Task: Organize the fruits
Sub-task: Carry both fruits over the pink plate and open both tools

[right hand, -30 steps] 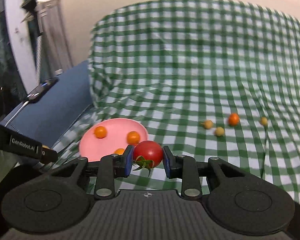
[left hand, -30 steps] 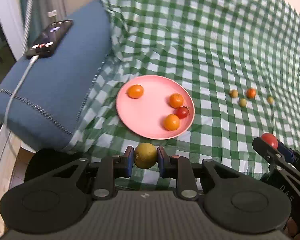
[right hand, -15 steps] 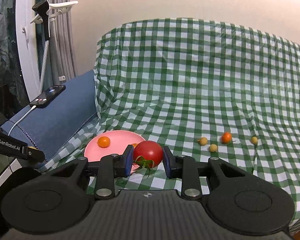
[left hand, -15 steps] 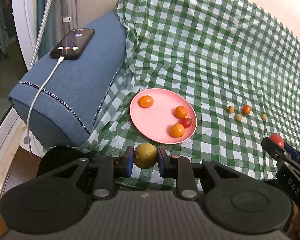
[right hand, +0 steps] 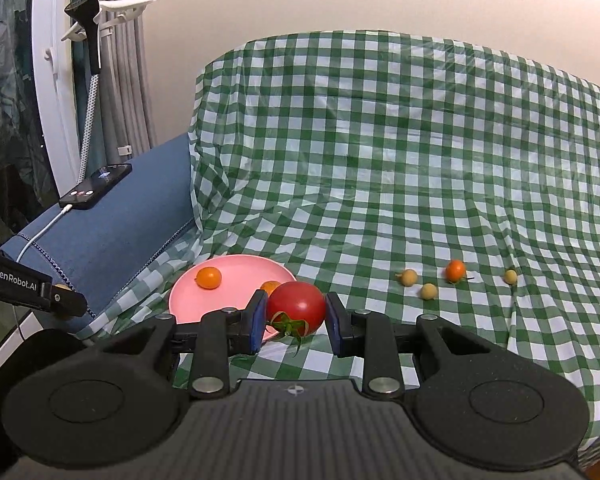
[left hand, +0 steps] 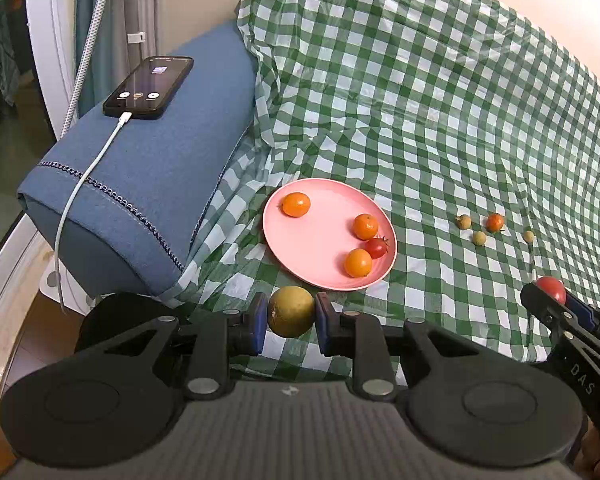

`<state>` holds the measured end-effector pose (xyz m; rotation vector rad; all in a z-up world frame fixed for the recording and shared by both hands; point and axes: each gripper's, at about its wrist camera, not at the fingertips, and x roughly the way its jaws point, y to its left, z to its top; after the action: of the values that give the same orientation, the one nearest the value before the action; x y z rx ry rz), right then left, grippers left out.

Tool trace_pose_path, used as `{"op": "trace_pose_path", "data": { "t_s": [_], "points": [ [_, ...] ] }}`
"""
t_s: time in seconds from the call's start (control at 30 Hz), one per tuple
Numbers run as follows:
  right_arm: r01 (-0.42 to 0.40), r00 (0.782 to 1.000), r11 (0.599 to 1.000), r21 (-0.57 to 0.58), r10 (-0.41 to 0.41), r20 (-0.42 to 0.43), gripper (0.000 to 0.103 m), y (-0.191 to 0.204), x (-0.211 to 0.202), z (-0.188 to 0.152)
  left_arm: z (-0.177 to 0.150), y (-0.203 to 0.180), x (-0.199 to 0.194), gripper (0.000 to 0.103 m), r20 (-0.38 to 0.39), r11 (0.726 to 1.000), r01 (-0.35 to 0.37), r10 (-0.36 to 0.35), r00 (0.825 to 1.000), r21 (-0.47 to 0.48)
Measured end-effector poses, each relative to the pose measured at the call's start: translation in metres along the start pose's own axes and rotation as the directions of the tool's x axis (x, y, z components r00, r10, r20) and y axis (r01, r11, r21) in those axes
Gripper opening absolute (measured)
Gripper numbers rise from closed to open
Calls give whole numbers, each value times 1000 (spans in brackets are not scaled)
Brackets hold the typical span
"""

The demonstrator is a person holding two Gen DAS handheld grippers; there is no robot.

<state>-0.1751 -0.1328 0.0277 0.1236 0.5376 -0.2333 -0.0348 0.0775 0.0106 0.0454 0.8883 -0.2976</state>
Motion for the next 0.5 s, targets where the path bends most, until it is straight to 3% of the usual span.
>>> {"op": "trace_pose_path", "data": {
  "t_s": [0.5],
  "points": [
    [-9,998,1000,14,9,-61,32,-12,29,-5,10,-4,23,27,-31,1000,-14,14,999,8]
  ]
}}
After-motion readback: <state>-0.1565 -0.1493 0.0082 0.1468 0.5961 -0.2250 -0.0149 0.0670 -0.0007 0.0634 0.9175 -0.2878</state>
